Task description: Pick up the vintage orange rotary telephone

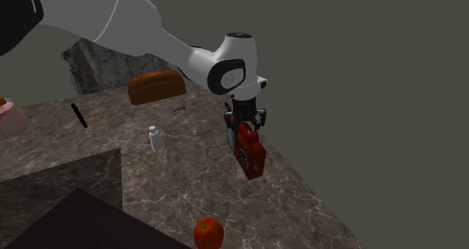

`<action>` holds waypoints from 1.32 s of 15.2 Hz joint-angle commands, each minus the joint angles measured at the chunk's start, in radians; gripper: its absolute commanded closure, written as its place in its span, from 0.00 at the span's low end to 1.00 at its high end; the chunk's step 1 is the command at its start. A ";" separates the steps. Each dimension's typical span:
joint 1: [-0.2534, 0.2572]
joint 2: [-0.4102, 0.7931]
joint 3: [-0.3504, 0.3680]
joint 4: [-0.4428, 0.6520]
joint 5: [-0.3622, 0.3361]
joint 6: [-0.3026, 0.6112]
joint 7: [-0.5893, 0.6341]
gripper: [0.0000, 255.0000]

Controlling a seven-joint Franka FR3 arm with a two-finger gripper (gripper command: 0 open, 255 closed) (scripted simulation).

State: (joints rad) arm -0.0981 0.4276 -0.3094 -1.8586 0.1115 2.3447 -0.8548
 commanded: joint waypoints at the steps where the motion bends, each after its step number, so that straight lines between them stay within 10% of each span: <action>1: 0.000 0.001 0.000 -0.001 0.000 0.000 0.000 1.00; 20: 0.015 -0.099 -0.020 0.073 -0.040 -0.170 0.022 1.00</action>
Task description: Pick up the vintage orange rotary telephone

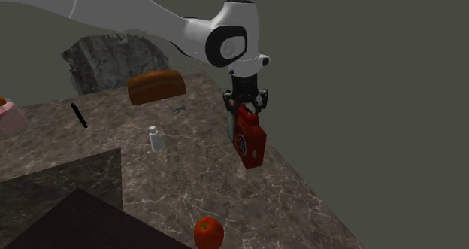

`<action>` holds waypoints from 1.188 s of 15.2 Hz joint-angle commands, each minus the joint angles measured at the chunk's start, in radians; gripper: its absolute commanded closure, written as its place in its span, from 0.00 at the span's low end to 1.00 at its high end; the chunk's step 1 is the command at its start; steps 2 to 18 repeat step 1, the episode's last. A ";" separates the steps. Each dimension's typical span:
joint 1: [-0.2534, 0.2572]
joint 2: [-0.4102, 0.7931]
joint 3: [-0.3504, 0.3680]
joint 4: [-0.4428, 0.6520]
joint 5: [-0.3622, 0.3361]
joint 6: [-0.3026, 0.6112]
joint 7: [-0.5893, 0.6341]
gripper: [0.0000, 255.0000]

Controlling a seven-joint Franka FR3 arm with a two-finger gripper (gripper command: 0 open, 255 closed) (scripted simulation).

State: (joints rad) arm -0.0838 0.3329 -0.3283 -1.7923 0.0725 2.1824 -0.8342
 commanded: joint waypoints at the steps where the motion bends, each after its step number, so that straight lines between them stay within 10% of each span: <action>1: 0.001 -0.004 0.000 0.006 -0.001 -0.008 0.002 1.00; 18: 0.001 -0.004 0.000 0.006 -0.001 -0.008 0.002 1.00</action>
